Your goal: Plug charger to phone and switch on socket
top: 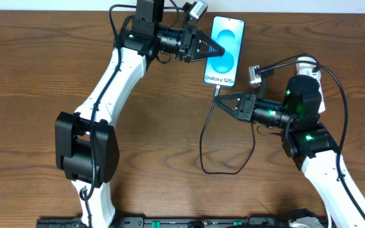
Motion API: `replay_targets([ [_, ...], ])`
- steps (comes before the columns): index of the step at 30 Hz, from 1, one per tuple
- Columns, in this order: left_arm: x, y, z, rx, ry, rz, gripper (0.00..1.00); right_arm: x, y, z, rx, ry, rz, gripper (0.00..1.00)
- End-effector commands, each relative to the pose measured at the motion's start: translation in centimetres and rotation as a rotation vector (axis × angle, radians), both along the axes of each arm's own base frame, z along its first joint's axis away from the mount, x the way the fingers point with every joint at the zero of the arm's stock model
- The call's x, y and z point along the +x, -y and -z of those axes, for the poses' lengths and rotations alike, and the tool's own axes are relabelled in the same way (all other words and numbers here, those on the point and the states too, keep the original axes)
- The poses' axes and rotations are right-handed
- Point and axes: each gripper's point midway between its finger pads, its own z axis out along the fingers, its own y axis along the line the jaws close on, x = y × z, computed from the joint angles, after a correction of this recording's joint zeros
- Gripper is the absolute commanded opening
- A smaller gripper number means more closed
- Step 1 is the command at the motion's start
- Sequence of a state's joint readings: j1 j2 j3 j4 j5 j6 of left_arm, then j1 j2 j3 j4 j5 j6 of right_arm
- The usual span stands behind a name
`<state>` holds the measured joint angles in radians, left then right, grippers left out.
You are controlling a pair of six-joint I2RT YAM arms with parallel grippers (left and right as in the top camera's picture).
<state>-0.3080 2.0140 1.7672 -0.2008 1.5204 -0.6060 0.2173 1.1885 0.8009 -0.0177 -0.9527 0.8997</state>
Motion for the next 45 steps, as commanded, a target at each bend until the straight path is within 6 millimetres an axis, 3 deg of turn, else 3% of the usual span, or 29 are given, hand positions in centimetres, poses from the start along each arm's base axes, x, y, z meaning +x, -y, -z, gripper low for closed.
replay_targets([
  [1,-1.5,-0.44,-2.51,-0.04,0.045,0.043,0.07,0.23,0.08,0.43,0.005,-0.025,0.002,0.01],
  [45,-0.76,-0.39,-2.54,-0.036,0.089,0.01,0.07,-0.51,0.2,-0.4,0.024,0.046,-0.072,0.01],
])
